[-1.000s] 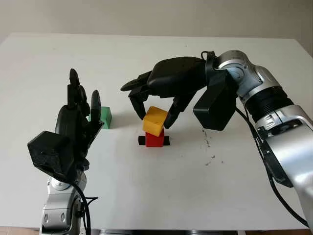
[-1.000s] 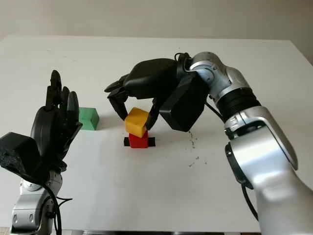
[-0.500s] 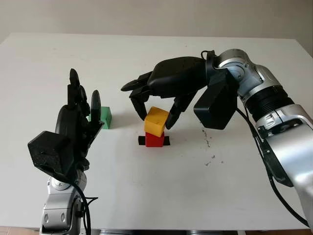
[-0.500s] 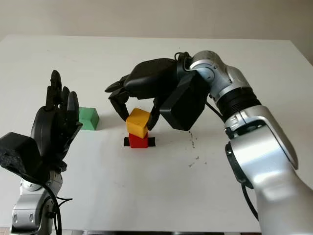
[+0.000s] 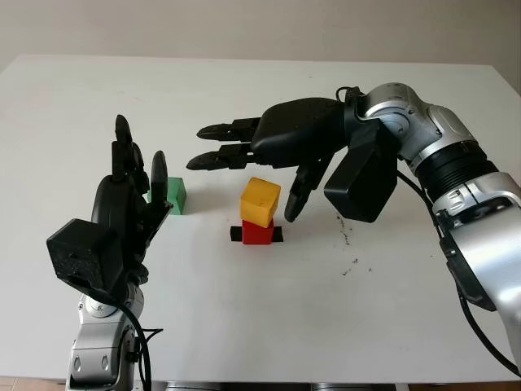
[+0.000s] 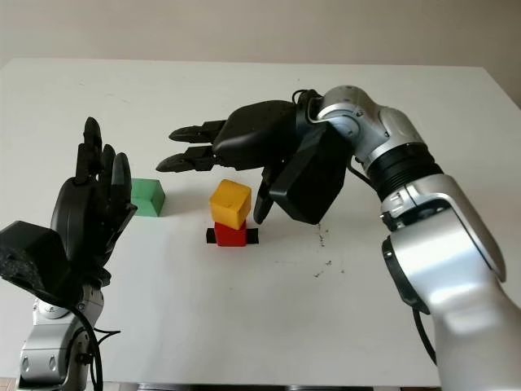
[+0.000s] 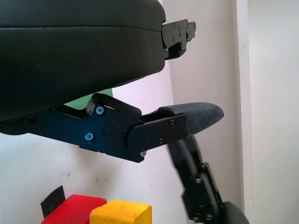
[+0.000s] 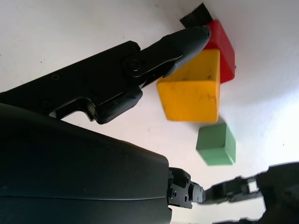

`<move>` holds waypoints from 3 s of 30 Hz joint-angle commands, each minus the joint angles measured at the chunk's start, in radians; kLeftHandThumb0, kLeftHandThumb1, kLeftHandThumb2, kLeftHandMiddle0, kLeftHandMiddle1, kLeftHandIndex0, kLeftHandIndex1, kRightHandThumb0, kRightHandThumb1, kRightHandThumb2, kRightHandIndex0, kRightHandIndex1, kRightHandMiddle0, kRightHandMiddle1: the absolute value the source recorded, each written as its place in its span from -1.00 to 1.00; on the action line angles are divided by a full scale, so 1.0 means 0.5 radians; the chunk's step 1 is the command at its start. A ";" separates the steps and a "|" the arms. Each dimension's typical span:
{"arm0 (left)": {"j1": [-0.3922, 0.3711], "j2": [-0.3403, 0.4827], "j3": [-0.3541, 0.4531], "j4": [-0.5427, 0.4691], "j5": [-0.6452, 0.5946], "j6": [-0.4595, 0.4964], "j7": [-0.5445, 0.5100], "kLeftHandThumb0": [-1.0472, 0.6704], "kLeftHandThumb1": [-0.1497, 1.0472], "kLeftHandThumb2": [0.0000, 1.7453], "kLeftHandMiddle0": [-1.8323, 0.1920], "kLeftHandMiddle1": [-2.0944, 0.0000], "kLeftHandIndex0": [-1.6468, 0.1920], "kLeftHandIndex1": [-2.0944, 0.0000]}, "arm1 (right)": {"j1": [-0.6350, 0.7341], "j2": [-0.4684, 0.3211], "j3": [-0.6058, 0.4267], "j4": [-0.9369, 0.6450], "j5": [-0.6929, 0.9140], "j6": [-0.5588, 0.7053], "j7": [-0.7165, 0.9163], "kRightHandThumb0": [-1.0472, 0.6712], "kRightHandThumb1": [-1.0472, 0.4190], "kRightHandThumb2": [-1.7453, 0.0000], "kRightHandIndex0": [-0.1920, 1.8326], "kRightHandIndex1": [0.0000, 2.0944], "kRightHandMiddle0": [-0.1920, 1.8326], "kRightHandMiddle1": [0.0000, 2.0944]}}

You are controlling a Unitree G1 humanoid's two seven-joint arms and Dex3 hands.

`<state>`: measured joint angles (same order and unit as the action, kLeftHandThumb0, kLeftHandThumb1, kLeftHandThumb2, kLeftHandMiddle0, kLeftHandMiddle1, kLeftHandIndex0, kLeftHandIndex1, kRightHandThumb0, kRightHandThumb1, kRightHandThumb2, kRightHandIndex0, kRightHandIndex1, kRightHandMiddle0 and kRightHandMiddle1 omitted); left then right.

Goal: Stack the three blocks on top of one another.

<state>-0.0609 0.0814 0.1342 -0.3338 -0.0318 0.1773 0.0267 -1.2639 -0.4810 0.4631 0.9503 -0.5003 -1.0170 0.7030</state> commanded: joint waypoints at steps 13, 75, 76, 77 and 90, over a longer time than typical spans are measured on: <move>0.003 0.021 0.030 -0.016 0.023 -0.014 0.008 -0.54 1.00 -0.28 1.00 0.96 0.99 0.98 | 0.794 0.012 -0.792 -0.421 0.969 0.990 -0.288 -0.87 -1.00 0.34 -1.00 -1.00 -1.00 -1.00; -0.608 1.448 -0.574 0.661 1.435 -0.306 -0.806 -0.54 0.72 -0.93 0.63 0.92 0.27 0.86 | 1.826 0.571 -1.230 -1.474 1.546 2.184 -0.777 -0.66 -1.00 0.27 -1.00 -1.00 -0.99 -0.96; -0.601 1.446 -0.571 0.660 1.434 -0.314 -0.797 -0.51 0.72 -0.94 0.61 0.92 0.23 0.84 | 1.826 0.570 -1.229 -1.473 1.544 2.184 -0.777 -0.66 -1.00 0.27 -1.00 -1.00 -0.99 -0.96; -0.591 1.447 -0.571 0.661 1.440 -0.329 -0.778 -0.48 0.72 -0.94 0.60 0.92 0.21 0.83 | 1.825 0.570 -1.231 -1.470 1.545 2.183 -0.775 -0.66 -1.00 0.27 -1.00 -1.00 -0.99 -0.96; -0.562 1.487 -0.574 0.790 1.596 -0.594 -0.468 -0.15 0.93 -0.94 0.40 0.94 0.20 0.17 | 1.803 0.569 -1.230 -1.448 1.551 2.206 -0.768 -0.67 -1.00 0.30 -1.00 -1.00 -0.99 -0.95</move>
<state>-0.3555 0.8120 -0.1542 0.0449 0.7596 -0.1113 -0.2187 -0.3600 -0.1972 -0.1524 0.2329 0.2752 0.0845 0.3154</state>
